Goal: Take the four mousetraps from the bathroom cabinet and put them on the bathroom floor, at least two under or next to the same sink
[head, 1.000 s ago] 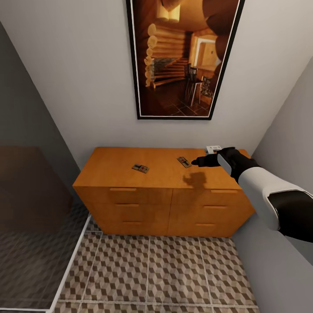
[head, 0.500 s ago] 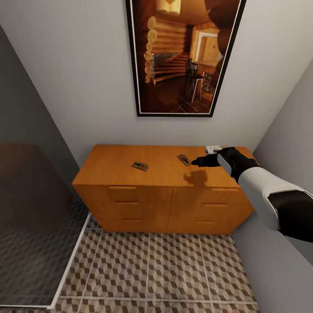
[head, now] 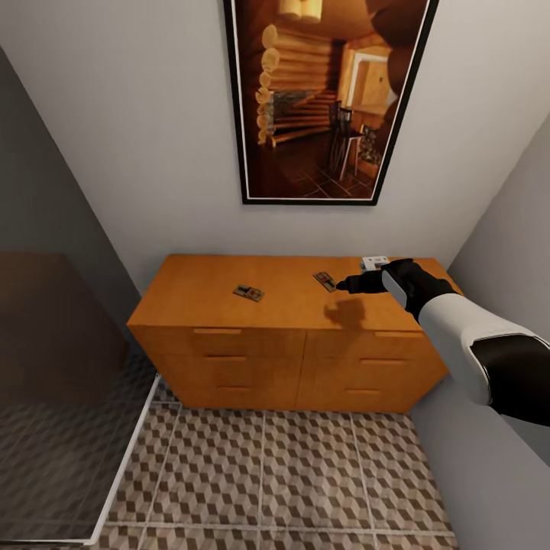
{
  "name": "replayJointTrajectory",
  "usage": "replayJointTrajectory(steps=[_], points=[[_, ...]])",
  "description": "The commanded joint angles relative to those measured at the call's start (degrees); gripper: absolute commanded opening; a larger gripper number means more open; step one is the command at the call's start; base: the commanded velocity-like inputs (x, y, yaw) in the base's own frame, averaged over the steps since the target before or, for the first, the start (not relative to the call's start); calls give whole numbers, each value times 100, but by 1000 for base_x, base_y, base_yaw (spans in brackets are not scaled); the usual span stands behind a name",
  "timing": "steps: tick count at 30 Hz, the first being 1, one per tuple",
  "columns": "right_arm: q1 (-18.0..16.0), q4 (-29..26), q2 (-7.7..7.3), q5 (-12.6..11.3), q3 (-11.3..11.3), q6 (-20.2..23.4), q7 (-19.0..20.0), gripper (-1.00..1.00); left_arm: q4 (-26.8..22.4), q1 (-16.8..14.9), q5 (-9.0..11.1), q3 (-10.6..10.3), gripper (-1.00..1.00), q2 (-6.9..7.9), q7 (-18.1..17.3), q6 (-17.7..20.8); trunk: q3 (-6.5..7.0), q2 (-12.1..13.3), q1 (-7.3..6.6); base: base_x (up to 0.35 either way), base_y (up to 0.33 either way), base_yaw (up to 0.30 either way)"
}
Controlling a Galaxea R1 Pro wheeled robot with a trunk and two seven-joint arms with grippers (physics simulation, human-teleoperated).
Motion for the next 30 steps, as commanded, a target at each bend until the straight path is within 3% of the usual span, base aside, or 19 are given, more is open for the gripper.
replayJointTrajectory(steps=[1, 18, 30], points=[[-2, -8, -7, -58, 48, 31, 1, 100, 23, -11, -4, -24, 100, 0, 6, -36, -10, -10, 4, 56, 4, 0], [2, -8, -7, -58, 48, 31, 1, 100, 23, -11, -4, -26, 100, 0, 6, -33, -10, -10, 4, 151, 35, 0], [15, -8, -7, -58, 48, 28, 1, 100, 23, -11, -4, -26, 100, 0, 6, -35, -10, -10, 4, 40, 8, 0]])
